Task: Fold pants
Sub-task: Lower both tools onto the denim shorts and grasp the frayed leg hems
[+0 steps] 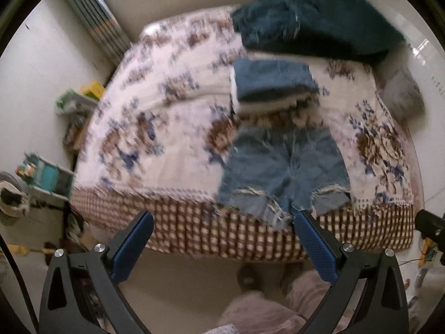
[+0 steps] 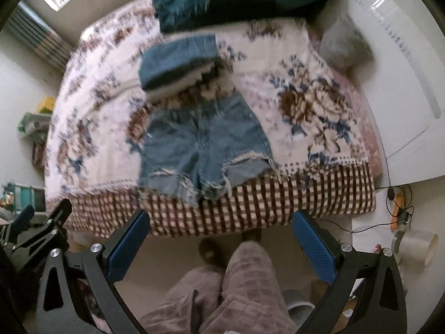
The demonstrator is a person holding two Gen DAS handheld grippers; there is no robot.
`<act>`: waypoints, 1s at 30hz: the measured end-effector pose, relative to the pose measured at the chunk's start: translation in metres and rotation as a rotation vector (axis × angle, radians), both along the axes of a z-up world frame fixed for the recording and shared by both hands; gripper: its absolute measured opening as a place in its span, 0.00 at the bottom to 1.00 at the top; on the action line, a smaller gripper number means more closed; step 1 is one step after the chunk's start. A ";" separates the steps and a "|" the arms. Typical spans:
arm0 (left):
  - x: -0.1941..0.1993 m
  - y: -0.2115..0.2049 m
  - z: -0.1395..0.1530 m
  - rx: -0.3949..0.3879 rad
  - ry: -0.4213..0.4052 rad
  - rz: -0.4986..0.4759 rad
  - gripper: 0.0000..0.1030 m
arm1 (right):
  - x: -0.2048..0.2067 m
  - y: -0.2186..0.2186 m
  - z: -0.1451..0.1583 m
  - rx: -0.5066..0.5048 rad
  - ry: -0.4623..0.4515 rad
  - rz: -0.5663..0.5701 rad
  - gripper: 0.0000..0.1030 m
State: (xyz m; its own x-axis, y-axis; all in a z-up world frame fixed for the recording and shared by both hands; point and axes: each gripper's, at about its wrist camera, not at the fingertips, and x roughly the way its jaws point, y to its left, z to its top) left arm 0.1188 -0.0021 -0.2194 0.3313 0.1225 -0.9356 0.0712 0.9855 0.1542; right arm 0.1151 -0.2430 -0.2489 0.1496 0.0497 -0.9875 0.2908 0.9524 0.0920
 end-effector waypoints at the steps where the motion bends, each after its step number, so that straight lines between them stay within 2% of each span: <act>1: 0.006 -0.005 -0.016 0.020 0.014 0.019 1.00 | 0.008 -0.007 -0.016 0.012 0.021 0.011 1.00; 3: 0.017 -0.014 -0.040 0.029 0.058 0.044 1.00 | 0.029 -0.026 -0.053 0.031 0.090 0.028 1.00; 6: 0.034 -0.036 -0.081 0.059 0.099 0.133 1.00 | 0.057 -0.053 -0.092 0.030 0.148 0.087 1.00; 10: 0.053 -0.067 -0.129 0.066 0.172 0.269 1.00 | 0.105 -0.090 -0.147 0.010 0.243 0.248 1.00; 12: 0.061 -0.089 -0.156 0.033 0.205 0.340 1.00 | 0.128 -0.106 -0.171 0.001 0.268 0.305 0.99; 14: 0.068 -0.116 -0.190 0.014 0.252 0.388 1.00 | 0.155 -0.123 -0.198 -0.026 0.287 0.364 0.92; 16: 0.073 -0.147 -0.223 0.021 0.277 0.398 1.00 | 0.183 -0.137 -0.228 -0.055 0.323 0.424 0.72; 17: 0.075 -0.157 -0.236 0.014 0.289 0.397 1.00 | 0.193 -0.142 -0.241 -0.058 0.336 0.444 0.69; 20: 0.078 -0.191 -0.283 -0.062 0.369 0.406 0.99 | 0.227 -0.157 -0.285 -0.074 0.376 0.497 0.69; 23: 0.077 -0.223 -0.317 -0.118 0.421 0.381 0.86 | 0.251 -0.161 -0.322 -0.078 0.417 0.526 0.69; 24: 0.076 -0.234 -0.326 -0.134 0.431 0.372 0.84 | 0.256 -0.161 -0.332 -0.074 0.427 0.532 0.69; 30: 0.077 -0.284 -0.369 -0.171 0.429 0.315 0.84 | 0.292 -0.147 -0.392 -0.078 0.459 0.614 0.69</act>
State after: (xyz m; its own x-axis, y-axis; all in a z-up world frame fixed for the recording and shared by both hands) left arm 0.1956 -0.2861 -0.5882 -0.1118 -0.0116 -0.9937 -0.2092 0.9778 0.0121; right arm 0.4071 -0.3905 -0.6414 -0.3082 -0.0806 -0.9479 -0.2989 0.9541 0.0160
